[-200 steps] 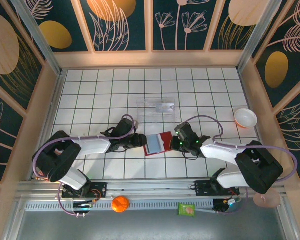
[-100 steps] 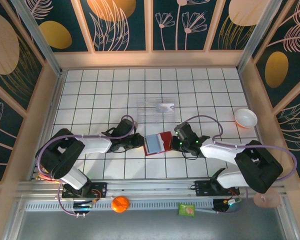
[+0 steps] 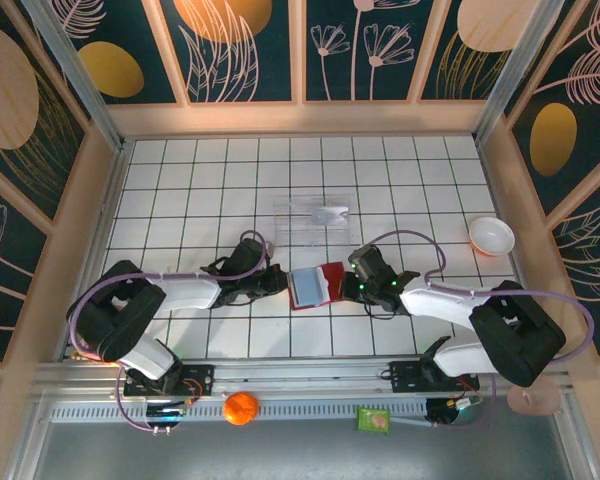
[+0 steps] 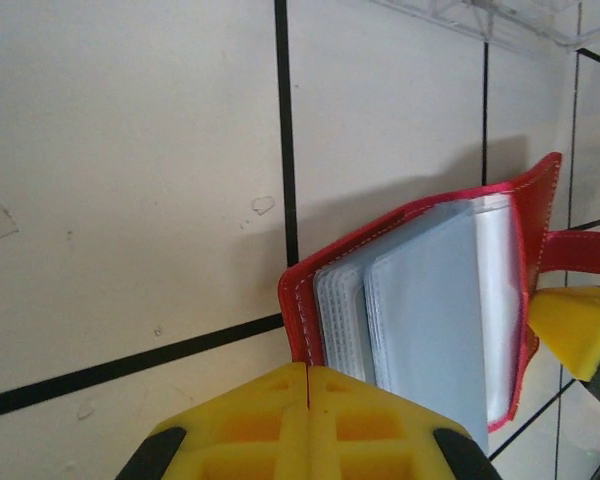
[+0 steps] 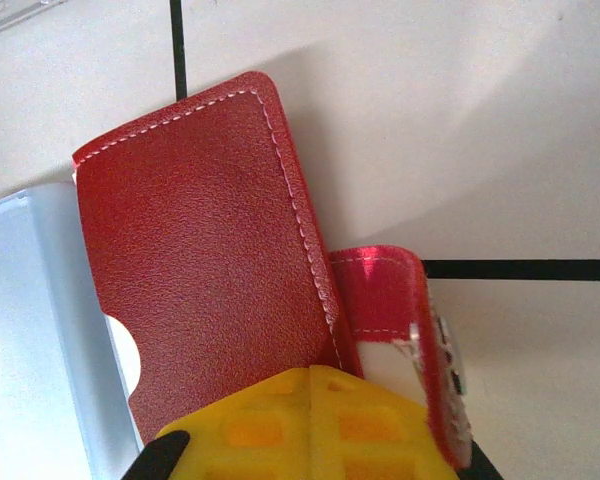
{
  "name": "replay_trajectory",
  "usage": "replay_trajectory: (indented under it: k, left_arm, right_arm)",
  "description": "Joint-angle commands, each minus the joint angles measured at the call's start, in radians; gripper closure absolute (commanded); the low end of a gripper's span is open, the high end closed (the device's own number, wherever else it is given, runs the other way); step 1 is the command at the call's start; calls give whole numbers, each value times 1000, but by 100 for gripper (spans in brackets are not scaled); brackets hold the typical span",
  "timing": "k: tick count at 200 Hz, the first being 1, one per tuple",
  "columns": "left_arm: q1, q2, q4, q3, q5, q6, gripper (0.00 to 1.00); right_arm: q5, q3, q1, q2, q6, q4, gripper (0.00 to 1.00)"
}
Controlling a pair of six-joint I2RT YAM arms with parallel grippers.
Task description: Take the credit cards out of the card holder
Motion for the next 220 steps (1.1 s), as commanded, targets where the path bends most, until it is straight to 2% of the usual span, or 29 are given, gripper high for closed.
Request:
replay_trajectory:
  k: [1, 12, 28, 35, 69, 75, 125, 155, 220]
  left_arm:
    - [-13, -43, 46, -10, 19, -10, 100]
    - [-13, -41, 45, -9, 21, -10, 100]
    - [-13, -33, 58, -12, 33, -14, 100]
    - [-12, -30, 59, -11, 36, -14, 100]
    - [-13, -34, 74, -13, 45, -19, 100]
    - [-13, -37, 74, -14, 45, -20, 100]
    - [-13, -54, 67, -21, 40, -18, 100]
    - [-12, -66, 65, -27, 32, -18, 100]
    - [-13, -66, 75, -30, 32, -20, 100]
  right_arm:
    - [19, 34, 15, -29, -35, -44, 100]
    - [34, 51, 17, -53, -55, -56, 91]
    - [37, 67, 24, -85, -87, -54, 65]
    - [45, 75, 30, -92, -98, -55, 57]
    - [35, 118, 96, -65, -163, -4, 40]
    - [20, 133, 105, -43, -170, 3, 33]
    - [98, 256, 199, 154, -201, -32, 28]
    - [143, 274, 212, 177, -211, -66, 28]
    - [148, 282, 243, 213, -219, -79, 27]
